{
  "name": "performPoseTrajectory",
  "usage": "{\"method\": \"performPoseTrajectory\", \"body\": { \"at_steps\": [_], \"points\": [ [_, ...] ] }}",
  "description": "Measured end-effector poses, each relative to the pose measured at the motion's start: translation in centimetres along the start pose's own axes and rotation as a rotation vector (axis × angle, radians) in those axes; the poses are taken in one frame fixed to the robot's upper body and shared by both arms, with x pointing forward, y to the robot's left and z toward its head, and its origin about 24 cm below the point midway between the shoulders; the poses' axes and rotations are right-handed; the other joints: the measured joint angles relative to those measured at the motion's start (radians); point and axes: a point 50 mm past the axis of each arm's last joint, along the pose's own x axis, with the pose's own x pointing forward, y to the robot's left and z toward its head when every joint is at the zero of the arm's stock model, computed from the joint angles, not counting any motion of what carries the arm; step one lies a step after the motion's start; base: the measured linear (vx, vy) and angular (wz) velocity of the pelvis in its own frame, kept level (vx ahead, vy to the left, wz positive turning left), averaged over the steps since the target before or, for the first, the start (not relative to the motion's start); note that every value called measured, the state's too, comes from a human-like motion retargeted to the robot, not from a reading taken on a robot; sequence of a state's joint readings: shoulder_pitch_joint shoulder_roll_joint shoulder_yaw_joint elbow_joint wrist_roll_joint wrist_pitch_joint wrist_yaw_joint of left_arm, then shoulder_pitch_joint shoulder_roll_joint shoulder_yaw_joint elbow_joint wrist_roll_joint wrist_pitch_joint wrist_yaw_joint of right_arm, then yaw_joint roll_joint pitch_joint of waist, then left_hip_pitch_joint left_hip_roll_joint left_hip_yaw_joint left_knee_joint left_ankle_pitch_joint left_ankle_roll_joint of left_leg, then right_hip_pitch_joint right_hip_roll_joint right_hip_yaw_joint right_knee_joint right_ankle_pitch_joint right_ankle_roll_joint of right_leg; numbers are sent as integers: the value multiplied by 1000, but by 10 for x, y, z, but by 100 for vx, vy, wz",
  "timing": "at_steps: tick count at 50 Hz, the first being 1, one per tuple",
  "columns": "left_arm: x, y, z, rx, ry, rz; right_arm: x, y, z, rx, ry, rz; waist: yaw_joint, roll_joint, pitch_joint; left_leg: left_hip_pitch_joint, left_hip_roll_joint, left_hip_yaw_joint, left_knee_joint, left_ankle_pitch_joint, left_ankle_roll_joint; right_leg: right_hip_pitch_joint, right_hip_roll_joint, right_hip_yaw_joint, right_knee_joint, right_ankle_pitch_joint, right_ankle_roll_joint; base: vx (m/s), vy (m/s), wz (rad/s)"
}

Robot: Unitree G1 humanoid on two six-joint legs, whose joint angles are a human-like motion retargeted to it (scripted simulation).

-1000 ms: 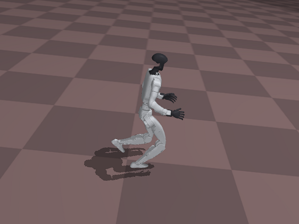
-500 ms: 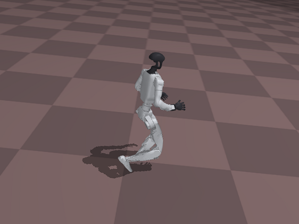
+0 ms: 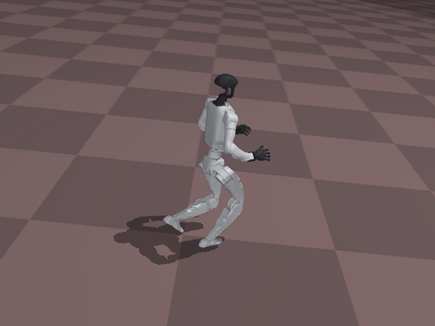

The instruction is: Run

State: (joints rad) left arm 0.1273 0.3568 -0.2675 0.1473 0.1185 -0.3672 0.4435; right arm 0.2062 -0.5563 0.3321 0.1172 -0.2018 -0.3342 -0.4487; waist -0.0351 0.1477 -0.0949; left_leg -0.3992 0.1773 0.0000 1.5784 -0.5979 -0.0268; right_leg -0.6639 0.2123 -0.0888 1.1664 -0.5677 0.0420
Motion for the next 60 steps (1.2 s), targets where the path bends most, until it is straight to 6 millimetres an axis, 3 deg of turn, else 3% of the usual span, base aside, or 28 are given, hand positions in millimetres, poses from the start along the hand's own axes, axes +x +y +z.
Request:
{"method": "performPoseTrajectory", "body": {
  "at_steps": [3, 5, 10, 14, 20, 23, 28, 32, 37, 43, 46, 50, 55, 58, 60],
  "points": [
    [10, 1, 3, 0, -11, 17, 8, -5, 2, -26, -24, -14, -13, -7, 44, 5, 27, 10, 70, -79, 35, 19, -7, 1, 73, -135, -48, -5, -4, 56],
    [14, -2, 3, 2, -12, 8, 14, -7, 4, -35, -35, -14, -22, -16, 68, -10, 30, 23, 88, -97, 55, 45, -17, 8, 80, -172, -54, -4, -1, 64],
    [0, -13, -3, 0, 19, -82, 11, 0, 4, 20, -6, 5, -5, -36, 40, -126, -25, 55, -12, -60, 66, 138, -50, 40, -38, -57, 20, -2, 4, 50],
    [-19, -17, -13, 12, 59, -148, 4, 7, 0, 63, 39, 22, 20, -72, -3, -201, -123, 76, -242, -23, 44, 209, -92, 84, -124, 80, 106, 1, 7, 55],
    [-43, -10, -27, 51, 129, -169, -1, 9, 0, 54, 34, 50, 16, -175, -63, -280, -347, 104, -665, 84, 29, 291, -277, 94, -58, 186, 190, 0, 5, 90],
    [-53, -5, -33, 75, 165, -164, 2, 13, 7, 51, -8, 62, 13, -221, -67, -328, -434, 102, -686, 76, 62, 333, -348, 95, 56, 193, 200, -6, 2, 72],
    [-62, 7, -40, 165, 182, -143, 6, 21, 17, 14, -64, 69, 26, -266, -39, -401, -490, 110, -389, -83, 189, 368, -425, 77, 331, 145, 181, -6, -1, 33],
    [-48, 13, -39, 258, 131, -99, 13, 30, 22, -17, -102, 52, 31, -273, -2, -375, -479, 107, -252, -175, 225, 284, -460, 70, 518, 106, 114, -1, 0, 0],
    [-30, 6, -29, 234, 66, -36, 10, 30, 20, -13, -121, 71, -9, -218, -24, -208, -412, 62, -370, -127, 138, 81, -440, 29, 467, 0, 16, -1, 1, -18],
    [-19, -5, -9, 154, -42, -49, -4, 27, 8, -10, -76, 100, -48, -109, -83, -42, -255, 25, -480, 112, -31, -78, -246, -40, 23, 36, 36, 0, 0, 0],
    [-12, -9, 5, 139, -128, -81, -11, 22, 1, -8, -35, 67, -26, -51, -100, 3, -159, 19, -397, 172, -62, -112, -110, -42, -199, 81, 49, 0, 0, 0],
    [-9, -13, 16, 119, -192, -95, -19, 18, -5, -21, -4, 37, -3, -22, -100, 28, -89, 22, -169, 139, -49, -155, -25, -31, -146, 26, -2, -6, -6, 20],
    [-11, -14, 11, 134, -151, -88, -9, 10, -7, -95, -25, 4, 35, -35, -38, -40, -36, 17, 136, 21, 27, -116, -14, -11, 110, -192, -116, -4, -5, 55],
    [-15, -13, 2, 152, -100, -99, 7, 8, -1, -108, -60, -25, 46, -77, -9, -164, -64, 30, 160, -40, 91, -10, -66, 14, 109, -260, -113, -2, -1, 92],
    [-25, -9, -5, 156, -64, -113, 11, 10, 3, -84, -74, -36, 63, -105, -13, -244, -100, 46, 88, -65, 112, 68, -91, 39, 64, -246, -81, 1, 3, 72]
  ]
}}
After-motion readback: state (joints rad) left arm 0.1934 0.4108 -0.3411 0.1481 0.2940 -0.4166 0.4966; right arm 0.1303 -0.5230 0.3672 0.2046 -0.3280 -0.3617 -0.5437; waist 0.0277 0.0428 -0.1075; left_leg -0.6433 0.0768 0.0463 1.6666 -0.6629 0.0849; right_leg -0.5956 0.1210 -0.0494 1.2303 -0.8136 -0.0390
